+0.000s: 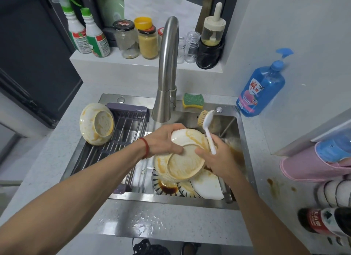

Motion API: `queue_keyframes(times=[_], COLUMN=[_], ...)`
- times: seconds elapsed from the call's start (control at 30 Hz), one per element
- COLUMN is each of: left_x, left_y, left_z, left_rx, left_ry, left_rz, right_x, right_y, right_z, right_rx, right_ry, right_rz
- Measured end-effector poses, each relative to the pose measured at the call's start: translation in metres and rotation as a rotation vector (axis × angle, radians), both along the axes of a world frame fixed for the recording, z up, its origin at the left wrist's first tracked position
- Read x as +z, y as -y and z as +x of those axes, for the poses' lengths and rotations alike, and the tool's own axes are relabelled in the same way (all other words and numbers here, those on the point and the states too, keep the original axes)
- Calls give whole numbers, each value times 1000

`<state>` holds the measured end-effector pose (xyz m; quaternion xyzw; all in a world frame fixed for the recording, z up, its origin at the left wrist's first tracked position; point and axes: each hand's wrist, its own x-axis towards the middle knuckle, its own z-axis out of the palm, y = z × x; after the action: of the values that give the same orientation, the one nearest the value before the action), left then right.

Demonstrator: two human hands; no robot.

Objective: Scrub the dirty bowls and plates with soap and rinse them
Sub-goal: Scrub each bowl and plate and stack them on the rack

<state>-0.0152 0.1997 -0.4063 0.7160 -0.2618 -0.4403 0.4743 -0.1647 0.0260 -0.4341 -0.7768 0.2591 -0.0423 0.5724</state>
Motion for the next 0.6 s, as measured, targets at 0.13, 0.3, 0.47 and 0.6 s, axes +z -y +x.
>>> queue_keyframes(times=[0.13, 0.3, 0.47, 0.6], left_x=[-8, -40, -47, -48], left_y=[-14, -24, -18, -17], left_z=[-11, -46, -40, -29], left_rx=[234, 489, 471, 424], left_ry=[-133, -206, -24, 188], left_rz=[-52, -53, 32, 126], right_x=[-15, -39, -26, 6], right_y=[-1, -6, -7, -31], right_z=[-5, -10, -7, -5], right_rx=[-148, -233, 9, 361], right_ry=[-26, -112, -232, -227], right_rz=[201, 256, -223, -521])
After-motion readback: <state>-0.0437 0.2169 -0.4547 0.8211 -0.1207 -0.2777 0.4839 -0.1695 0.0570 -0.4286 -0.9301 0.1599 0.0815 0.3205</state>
